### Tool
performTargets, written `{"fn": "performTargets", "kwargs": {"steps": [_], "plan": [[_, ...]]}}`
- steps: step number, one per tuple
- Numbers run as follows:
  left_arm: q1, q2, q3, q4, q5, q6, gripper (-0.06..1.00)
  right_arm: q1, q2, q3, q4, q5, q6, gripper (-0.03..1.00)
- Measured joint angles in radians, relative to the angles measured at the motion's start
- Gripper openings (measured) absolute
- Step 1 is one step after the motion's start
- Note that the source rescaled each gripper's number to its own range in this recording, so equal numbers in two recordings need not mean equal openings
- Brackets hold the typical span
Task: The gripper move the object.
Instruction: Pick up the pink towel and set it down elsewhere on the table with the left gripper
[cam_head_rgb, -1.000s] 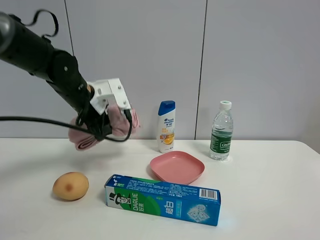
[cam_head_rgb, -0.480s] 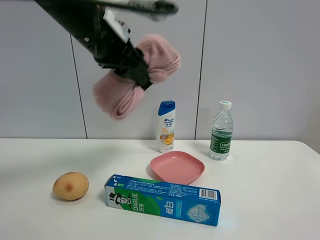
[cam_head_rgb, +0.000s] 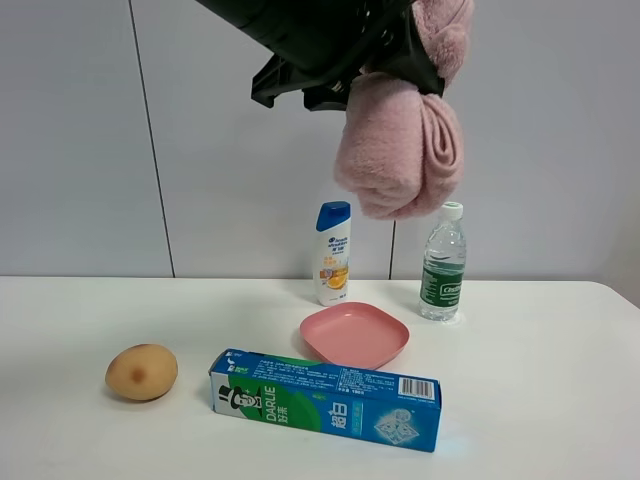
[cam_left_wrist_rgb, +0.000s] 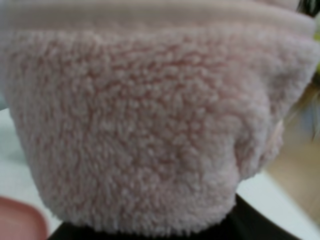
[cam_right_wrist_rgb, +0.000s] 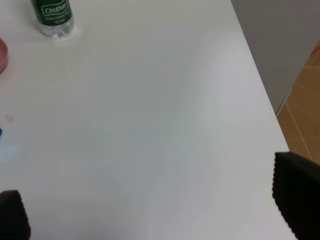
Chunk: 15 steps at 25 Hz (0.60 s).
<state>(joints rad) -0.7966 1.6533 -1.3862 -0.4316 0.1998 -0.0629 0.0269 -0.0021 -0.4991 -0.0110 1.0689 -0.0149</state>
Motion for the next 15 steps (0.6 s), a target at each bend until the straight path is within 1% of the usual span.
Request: {"fn": "performTargets", "kwargs": {"steps": [5, 10, 13, 15], "plan": [[-0.035, 0.046, 0.0, 0.0, -0.122, -0.229, 0.0, 0.0, 0.0, 0.0, 0.0, 0.0, 0.0, 1.0], [-0.056, 0.113, 0.0, 0.058, -0.19, -0.414, 0.0, 0.0, 0.0, 0.0, 0.0, 0.0, 0.0, 1.0], [-0.056, 0.169, 0.0, 0.064, -0.193, -0.489, 0.0, 0.0, 0.0, 0.0, 0.0, 0.0, 0.0, 1.0], [-0.056, 0.208, 0.0, 0.065, -0.193, -0.512, 0.0, 0.0, 0.0, 0.0, 0.0, 0.0, 0.0, 1.0]]}}
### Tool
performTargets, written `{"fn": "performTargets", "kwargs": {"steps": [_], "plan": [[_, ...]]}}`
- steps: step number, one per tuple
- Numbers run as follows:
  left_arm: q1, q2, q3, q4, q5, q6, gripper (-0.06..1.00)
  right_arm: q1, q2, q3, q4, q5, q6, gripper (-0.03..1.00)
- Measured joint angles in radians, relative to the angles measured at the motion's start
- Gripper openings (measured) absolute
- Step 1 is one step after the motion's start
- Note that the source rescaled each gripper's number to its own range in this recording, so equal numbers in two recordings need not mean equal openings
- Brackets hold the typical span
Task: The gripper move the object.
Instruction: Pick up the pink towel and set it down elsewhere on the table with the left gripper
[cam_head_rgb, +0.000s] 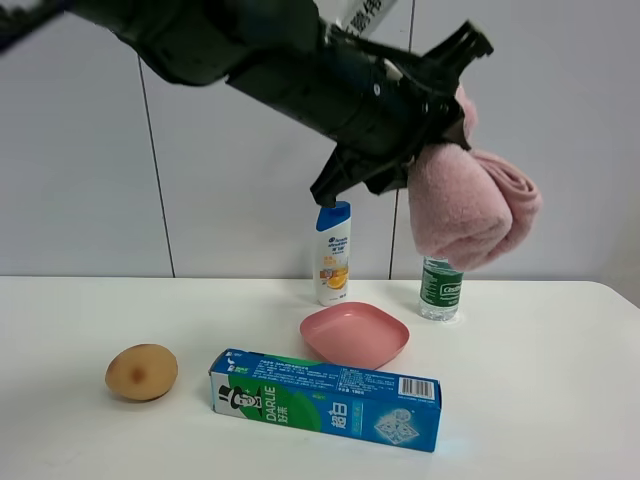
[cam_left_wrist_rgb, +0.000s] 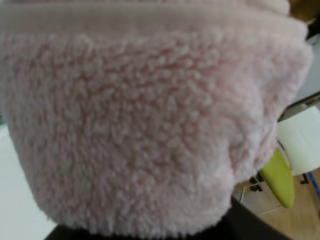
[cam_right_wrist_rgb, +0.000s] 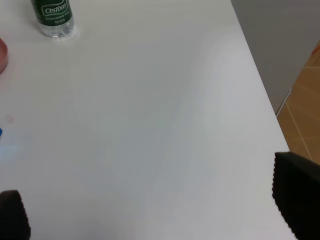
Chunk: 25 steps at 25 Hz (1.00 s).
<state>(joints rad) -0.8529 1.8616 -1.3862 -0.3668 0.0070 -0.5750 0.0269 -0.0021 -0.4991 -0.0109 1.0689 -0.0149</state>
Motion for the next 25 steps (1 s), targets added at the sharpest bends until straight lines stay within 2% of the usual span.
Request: {"fn": "performTargets", "kwargs": {"steps": [8, 16, 21, 25], "plan": [[-0.014, 0.136, 0.0, 0.0, 0.0, -0.066, 0.0, 0.0, 0.0, 0.0, 0.0, 0.0, 0.0, 1.0], [-0.034, 0.185, -0.008, 0.021, 0.006, -0.074, 0.0, 0.0, 0.0, 0.0, 0.0, 0.0, 0.0, 1.0], [-0.048, 0.242, -0.134, 0.106, 0.092, -0.075, 0.0, 0.0, 0.0, 0.0, 0.0, 0.0, 0.0, 1.0], [-0.056, 0.302, -0.249, 0.118, 0.144, -0.075, 0.0, 0.0, 0.0, 0.0, 0.0, 0.0, 0.0, 1.0]]}}
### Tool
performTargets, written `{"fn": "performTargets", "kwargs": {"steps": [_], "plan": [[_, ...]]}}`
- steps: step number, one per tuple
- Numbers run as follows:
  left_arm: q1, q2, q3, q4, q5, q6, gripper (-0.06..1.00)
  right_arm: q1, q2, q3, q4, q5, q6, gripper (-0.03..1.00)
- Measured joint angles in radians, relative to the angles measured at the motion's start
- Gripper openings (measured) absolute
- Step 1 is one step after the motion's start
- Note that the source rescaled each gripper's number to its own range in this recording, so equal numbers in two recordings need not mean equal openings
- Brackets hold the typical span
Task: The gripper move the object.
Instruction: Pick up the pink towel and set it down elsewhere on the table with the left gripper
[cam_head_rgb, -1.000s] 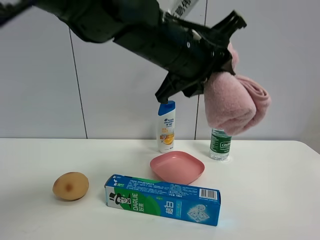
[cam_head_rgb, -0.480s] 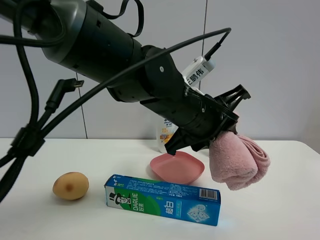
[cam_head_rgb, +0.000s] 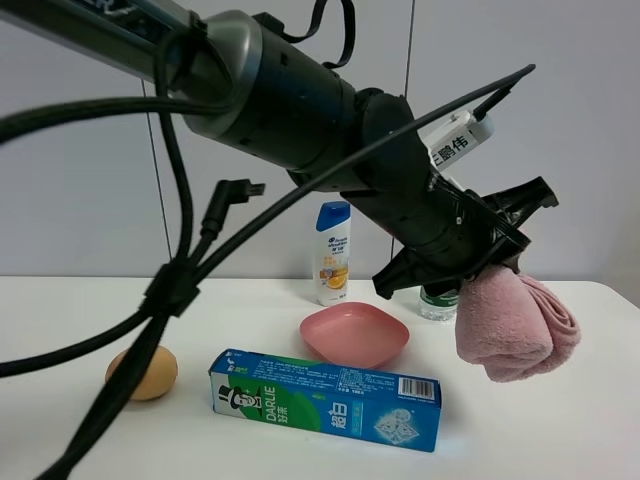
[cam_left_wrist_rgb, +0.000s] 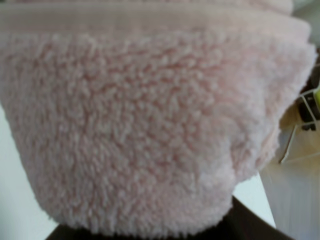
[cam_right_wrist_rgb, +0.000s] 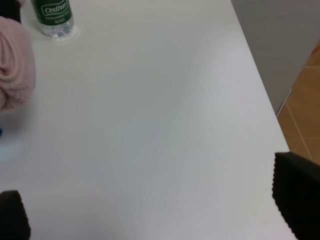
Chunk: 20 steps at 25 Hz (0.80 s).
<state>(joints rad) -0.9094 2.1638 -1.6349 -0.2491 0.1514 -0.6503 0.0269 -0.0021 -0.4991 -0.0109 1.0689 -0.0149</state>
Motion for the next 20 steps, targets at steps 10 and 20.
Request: {"fn": "performTargets", "kwargs": {"steps": [10, 20], "plan": [[-0.003, 0.147, -0.1, 0.006, 0.112, 0.0, 0.0, 0.0, 0.0, 0.0, 0.0, 0.0, 0.0, 1.0], [-0.003, 0.2, -0.178, 0.01, 0.126, 0.0, 0.0, 0.0, 0.0, 0.0, 0.0, 0.0, 0.0, 1.0]]}}
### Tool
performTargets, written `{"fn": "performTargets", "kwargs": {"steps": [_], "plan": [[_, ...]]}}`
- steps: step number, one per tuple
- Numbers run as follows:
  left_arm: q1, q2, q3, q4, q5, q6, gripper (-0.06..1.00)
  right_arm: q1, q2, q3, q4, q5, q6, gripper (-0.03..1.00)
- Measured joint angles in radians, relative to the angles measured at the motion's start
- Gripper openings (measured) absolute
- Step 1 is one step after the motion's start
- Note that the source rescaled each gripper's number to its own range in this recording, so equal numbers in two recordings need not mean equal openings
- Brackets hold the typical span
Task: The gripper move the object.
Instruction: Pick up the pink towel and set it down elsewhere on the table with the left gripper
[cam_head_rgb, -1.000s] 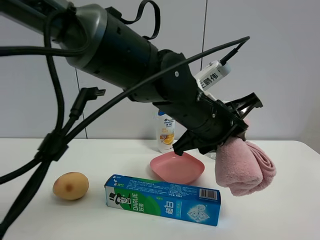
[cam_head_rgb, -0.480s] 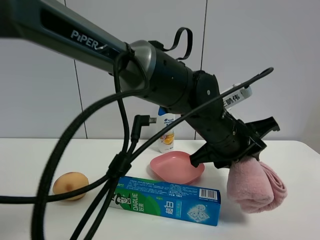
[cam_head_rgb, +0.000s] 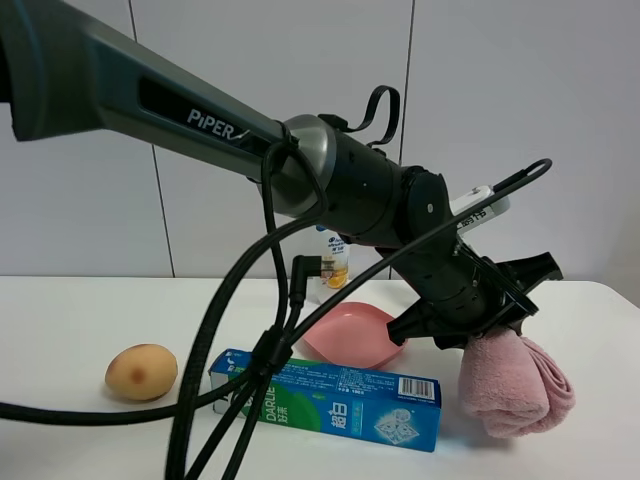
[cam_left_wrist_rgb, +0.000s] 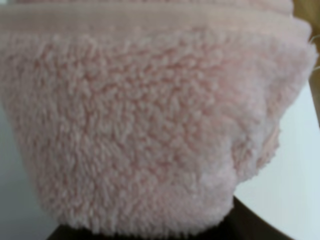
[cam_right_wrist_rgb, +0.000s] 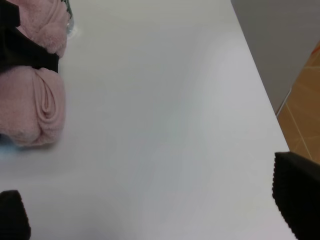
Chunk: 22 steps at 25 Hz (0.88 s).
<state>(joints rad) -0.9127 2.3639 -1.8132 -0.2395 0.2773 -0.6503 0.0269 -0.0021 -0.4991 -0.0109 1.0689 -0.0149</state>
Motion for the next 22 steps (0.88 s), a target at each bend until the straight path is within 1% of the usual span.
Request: {"fn": "performTargets", "kwargs": {"steps": [10, 12, 13, 14, 15, 16, 17, 18, 19, 20, 22], "plan": [[0.0, 0.015, -0.003, 0.005, -0.002, 0.001, 0.0, 0.0, 0.0, 0.0, 0.001, 0.0, 0.0, 1.0], [0.0, 0.016, -0.003, 0.016, -0.013, 0.015, 0.0, 0.0, 0.0, 0.0, 0.001, 0.0, 0.0, 1.0], [0.0, 0.016, -0.003, 0.026, -0.021, 0.021, 0.03, 0.0, 0.0, 0.0, 0.001, 0.0, 0.0, 1.0], [0.0, 0.016, -0.003, 0.038, -0.028, 0.025, 0.16, 0.0, 0.0, 0.0, 0.001, 0.0, 0.0, 1.0], [0.0, 0.016, -0.003, 0.046, -0.036, 0.026, 0.37, 0.0, 0.0, 0.0, 0.001, 0.0, 0.0, 1.0], [0.0, 0.016, -0.003, 0.049, -0.046, 0.027, 0.6, 0.0, 0.0, 0.0, 0.001, 0.0, 0.0, 1.0], [0.0, 0.016, -0.003, 0.05, -0.057, 0.028, 0.77, 0.0, 0.0, 0.0, 0.001, 0.0, 0.0, 1.0], [0.0, 0.016, -0.003, 0.051, -0.065, 0.029, 0.86, 0.0, 0.0, 0.0, 0.001, 0.0, 0.0, 1.0], [0.0, 0.016, -0.004, 0.052, -0.068, 0.029, 0.92, 0.0, 0.0, 0.0, 0.001, 0.0, 0.0, 1.0], [0.0, 0.016, -0.005, 0.053, -0.069, 0.029, 0.96, 0.0, 0.0, 0.0, 0.001, 0.0, 0.0, 1.0], [0.0, 0.016, -0.005, 0.053, -0.069, 0.029, 0.98, 0.0, 0.0, 0.0, 0.001, 0.0, 0.0, 1.0]]}}
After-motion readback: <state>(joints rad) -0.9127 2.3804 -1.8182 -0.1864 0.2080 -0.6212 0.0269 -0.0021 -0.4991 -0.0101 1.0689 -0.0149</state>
